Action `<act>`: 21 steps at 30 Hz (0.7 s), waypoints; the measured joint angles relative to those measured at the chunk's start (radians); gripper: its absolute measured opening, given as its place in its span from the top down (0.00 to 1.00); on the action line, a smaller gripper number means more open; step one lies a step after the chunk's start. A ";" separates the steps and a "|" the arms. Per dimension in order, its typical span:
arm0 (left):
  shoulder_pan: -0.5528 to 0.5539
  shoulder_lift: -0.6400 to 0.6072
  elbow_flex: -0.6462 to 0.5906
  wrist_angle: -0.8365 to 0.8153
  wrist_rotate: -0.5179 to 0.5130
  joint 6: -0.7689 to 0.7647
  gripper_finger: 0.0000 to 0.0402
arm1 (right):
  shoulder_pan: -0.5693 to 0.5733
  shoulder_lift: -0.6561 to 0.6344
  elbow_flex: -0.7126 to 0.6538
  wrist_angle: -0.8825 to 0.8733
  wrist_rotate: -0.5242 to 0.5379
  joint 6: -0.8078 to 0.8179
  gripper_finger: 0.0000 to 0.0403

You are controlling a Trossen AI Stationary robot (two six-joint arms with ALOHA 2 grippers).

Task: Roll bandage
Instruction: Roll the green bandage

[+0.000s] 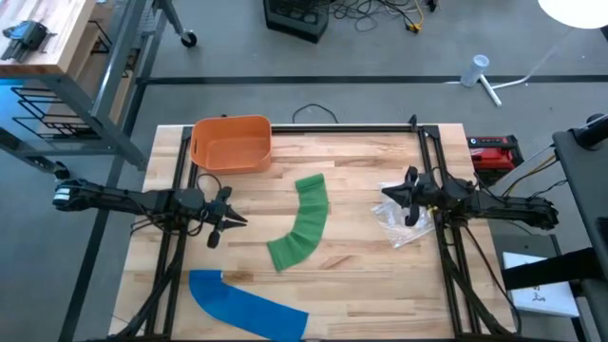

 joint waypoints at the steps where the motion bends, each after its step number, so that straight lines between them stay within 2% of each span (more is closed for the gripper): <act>1: 0.000 0.000 0.000 0.000 0.000 0.000 0.90 | 0.000 0.002 0.000 0.022 0.019 -0.017 1.00; 4: 0.000 0.000 0.000 0.000 0.000 0.000 0.90 | 0.000 0.006 0.001 0.045 0.041 -0.038 1.00; 12: 0.000 0.000 0.000 0.003 -0.006 -0.011 0.90 | 0.003 0.007 0.001 0.165 -0.036 0.186 1.00; 14: 0.008 0.000 0.000 0.035 -0.097 -0.020 0.90 | 0.003 0.007 0.002 0.229 -0.044 0.197 1.00; 17: 0.008 0.003 0.000 0.170 -0.224 0.053 0.90 | 0.004 0.015 0.003 0.340 0.010 0.152 1.00; 21: 0.007 0.022 0.000 0.483 -0.237 0.057 0.90 | 0.004 0.043 0.003 0.453 0.156 0.087 1.00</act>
